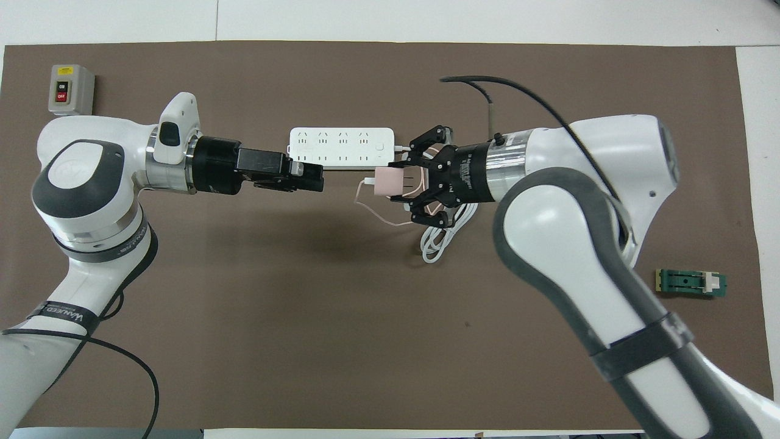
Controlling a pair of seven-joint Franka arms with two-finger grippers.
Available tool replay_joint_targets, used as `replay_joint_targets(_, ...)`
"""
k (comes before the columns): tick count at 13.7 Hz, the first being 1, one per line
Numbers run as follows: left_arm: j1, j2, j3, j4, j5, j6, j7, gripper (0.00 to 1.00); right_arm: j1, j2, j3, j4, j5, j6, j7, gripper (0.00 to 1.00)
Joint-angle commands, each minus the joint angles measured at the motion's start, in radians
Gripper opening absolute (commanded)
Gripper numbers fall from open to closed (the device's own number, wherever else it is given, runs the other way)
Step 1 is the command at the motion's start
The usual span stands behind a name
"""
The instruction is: Plug charger into power strip
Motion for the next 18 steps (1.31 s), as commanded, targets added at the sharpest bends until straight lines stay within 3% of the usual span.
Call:
replay_joint_targets(1, -0.005, 0.074, 0.009, 0.003, -0.082, -0.059, 0.011, 1.00, 0.042, 0.020, -0.005, 0.021, 0.020, 0.042, 0.032, 0.00)
replay_joint_targets(7, 0.003, 0.108, 0.011, 0.005, -0.097, -0.114, 0.011, 1.00, 0.050, 0.022, -0.005, 0.033, 0.020, 0.036, 0.058, 0.00)
replay_joint_targets(14, 0.011, 0.114, 0.012, 0.008, -0.096, -0.116, 0.140, 1.00, 0.024, 0.039, -0.007, 0.108, 0.015, -0.105, 0.032, 0.00)
replay_joint_targets(18, 0.011, 0.120, 0.015, 0.006, -0.091, -0.113, 0.148, 1.00, 0.027, 0.057, -0.007, 0.121, 0.006, -0.095, 0.032, 0.00)
